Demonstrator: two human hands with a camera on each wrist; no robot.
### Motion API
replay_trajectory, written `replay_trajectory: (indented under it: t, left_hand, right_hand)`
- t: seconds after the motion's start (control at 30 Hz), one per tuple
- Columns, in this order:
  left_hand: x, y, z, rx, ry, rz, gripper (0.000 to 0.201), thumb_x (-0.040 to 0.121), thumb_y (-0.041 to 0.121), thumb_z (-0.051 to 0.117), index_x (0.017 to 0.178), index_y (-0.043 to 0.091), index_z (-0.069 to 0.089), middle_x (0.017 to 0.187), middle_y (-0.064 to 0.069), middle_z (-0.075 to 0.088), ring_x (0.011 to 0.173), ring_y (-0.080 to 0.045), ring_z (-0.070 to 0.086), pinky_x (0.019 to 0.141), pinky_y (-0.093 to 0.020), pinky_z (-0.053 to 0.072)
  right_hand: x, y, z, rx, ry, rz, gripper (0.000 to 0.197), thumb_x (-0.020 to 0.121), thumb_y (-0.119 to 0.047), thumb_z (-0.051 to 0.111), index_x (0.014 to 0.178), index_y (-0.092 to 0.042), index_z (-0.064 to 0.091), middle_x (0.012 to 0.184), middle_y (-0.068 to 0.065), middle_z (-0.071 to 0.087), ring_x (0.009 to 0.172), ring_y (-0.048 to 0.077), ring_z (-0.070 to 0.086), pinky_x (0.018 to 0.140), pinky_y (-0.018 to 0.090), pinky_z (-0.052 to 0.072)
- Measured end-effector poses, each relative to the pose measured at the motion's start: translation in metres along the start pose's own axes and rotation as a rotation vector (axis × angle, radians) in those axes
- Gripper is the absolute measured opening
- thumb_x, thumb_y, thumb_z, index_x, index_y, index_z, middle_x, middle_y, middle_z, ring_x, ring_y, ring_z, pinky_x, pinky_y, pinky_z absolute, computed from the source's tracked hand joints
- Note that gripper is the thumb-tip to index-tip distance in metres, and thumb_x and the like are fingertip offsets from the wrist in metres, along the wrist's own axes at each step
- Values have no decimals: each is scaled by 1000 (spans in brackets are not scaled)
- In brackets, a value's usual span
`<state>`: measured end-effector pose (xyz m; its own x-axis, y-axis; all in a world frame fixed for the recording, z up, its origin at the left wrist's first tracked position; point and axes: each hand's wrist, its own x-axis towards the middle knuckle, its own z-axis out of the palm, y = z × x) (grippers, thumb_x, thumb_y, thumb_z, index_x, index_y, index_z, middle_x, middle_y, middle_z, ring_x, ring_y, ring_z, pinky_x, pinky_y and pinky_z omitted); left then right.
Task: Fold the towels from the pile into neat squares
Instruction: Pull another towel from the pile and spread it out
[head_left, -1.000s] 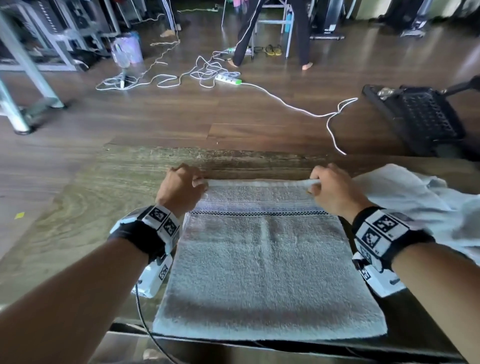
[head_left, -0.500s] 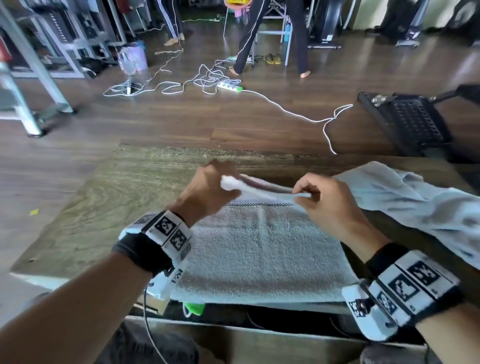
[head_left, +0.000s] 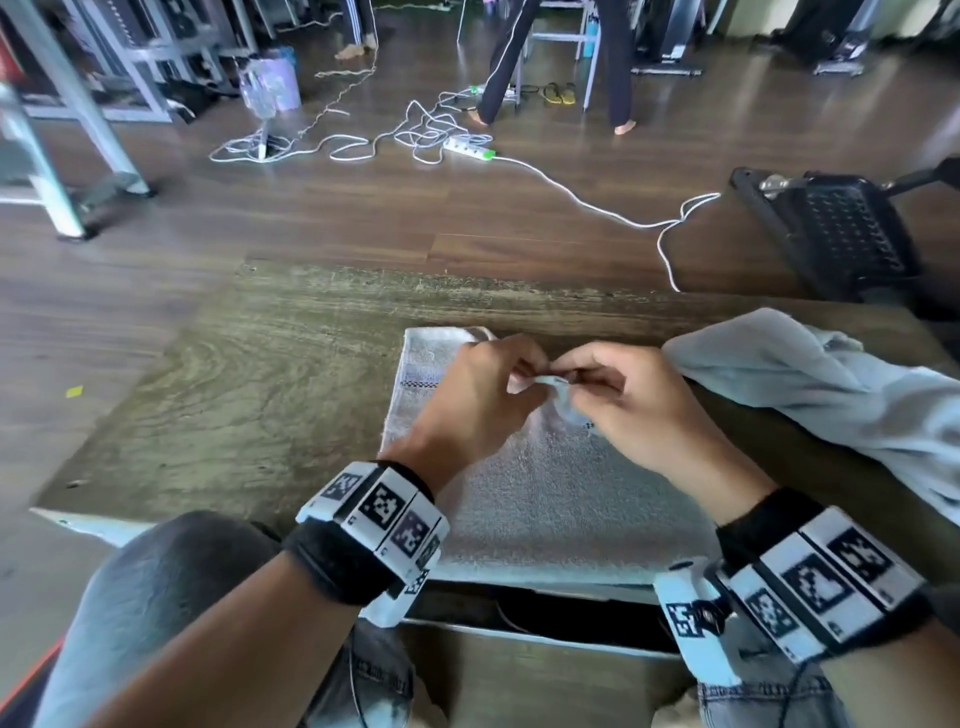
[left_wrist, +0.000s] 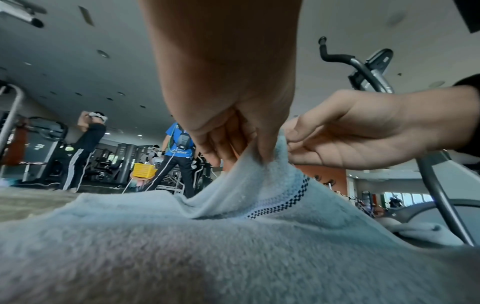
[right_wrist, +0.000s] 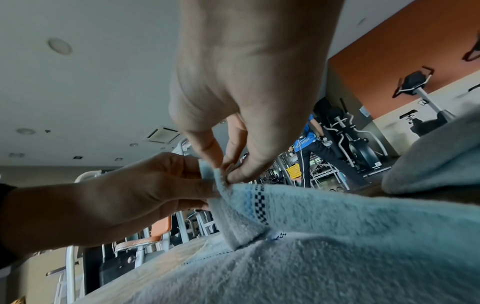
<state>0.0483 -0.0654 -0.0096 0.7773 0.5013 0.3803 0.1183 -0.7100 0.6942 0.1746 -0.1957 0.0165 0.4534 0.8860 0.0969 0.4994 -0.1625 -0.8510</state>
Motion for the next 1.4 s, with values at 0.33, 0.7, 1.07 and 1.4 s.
replay_trajectory:
  t: [0.33, 0.7, 1.07, 1.4]
  left_hand:
    - [22, 4, -13, -35, -58, -3, 7, 81, 12, 77, 87, 10, 74, 81, 7, 73, 75, 3, 66, 72, -15, 51]
    - [27, 15, -2, -81, -80, -3, 6, 83, 13, 73, 87, 9, 72, 80, 0, 73, 76, -13, 70, 74, -38, 57]
    - [23, 29, -21, -53, -162, -77, 6, 88, 17, 71, 91, 12, 72, 73, -1, 65, 61, -13, 53, 62, -34, 45]
    - [24, 37, -18, -75, 40, -116, 7, 84, 14, 75, 90, 12, 78, 84, 6, 74, 75, -4, 66, 72, -15, 54]
  right_hand:
    - [11, 0, -1, 106, 109, 31, 18, 92, -9, 69, 105, -21, 72, 97, -7, 75, 93, 4, 70, 86, 22, 55]
    - [1, 3, -1, 294, 211, 152, 15, 92, -10, 69, 100, -21, 76, 90, -4, 78, 88, 11, 74, 76, 22, 58]
    - [11, 13, -8, 174, 377, 37, 19, 97, -6, 60, 107, -21, 61, 109, -6, 66, 103, 0, 61, 87, 10, 46]
    - [5, 3, -6, 281, 298, 67, 18, 92, -7, 69, 103, -22, 70, 99, -7, 74, 93, 3, 70, 78, 12, 51]
